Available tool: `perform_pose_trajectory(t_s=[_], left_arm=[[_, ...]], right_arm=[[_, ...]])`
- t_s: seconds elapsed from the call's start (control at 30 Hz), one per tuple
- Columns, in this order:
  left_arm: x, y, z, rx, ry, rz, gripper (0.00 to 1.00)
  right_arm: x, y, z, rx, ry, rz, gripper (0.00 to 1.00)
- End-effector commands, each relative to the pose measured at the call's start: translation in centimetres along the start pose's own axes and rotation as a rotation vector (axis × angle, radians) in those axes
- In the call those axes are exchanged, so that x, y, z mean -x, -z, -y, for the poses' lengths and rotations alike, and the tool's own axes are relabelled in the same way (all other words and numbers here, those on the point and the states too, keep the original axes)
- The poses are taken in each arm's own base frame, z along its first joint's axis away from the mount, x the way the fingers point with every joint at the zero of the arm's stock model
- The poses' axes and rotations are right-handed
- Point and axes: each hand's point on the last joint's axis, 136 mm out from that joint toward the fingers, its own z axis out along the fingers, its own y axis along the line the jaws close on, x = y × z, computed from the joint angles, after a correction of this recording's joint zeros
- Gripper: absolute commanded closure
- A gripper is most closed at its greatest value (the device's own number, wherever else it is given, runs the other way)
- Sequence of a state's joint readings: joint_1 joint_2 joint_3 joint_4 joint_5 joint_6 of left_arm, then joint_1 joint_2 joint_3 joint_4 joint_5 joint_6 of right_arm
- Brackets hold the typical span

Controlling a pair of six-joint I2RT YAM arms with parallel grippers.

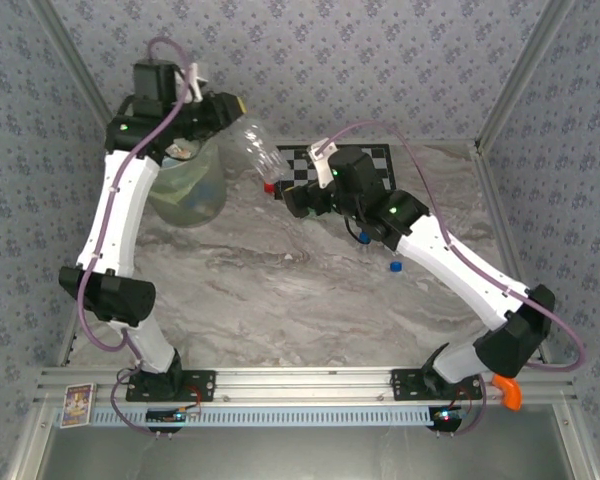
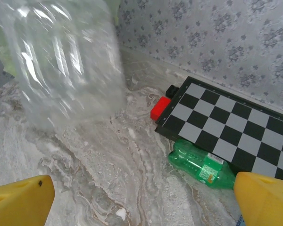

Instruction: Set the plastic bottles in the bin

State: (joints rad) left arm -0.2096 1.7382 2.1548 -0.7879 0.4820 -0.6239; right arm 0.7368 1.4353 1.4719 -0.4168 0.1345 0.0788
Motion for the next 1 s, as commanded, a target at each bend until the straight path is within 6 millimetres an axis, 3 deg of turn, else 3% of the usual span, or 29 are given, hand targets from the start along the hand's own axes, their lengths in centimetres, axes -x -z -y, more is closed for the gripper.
perform_pose_trajectory(t_s=[0.0,0.23,0.43,0.63,0.8,0.97], left_arm=[[3.2,5.3,-0.6,0.093,-0.035,0.134,0.86],[8.3,13.1,-4.4,0.389,-0.104,0.418,0.87],[10.7,17.4,-6.6,0.664,-0.216,0.539,0.88],[11.5,17.4,-9.9,0.847,-0.265,0.524,0.89],[12.6,15.6,-12.3,0.895,-0.277,0.505,0.89],[14.2,14.1,-15.5,0.879,-0.184,0.511,0.90]], right_arm=[[1.1,1.1,1.3,-0.042,-0.043,0.075,0.00],[1.0,1.2,2.0,-0.048,-0.068,0.105,0.00],[1.2,0.8,1.8,-0.029,-0.062,0.105,0.00],[1.5,0.8,1.6,-0.019,-0.058,0.105,0.00],[1.1,0.9,1.6,-0.021,-0.060,0.089,0.00],[0.9,1.3,1.8,-0.030,-0.065,0.082,0.00]])
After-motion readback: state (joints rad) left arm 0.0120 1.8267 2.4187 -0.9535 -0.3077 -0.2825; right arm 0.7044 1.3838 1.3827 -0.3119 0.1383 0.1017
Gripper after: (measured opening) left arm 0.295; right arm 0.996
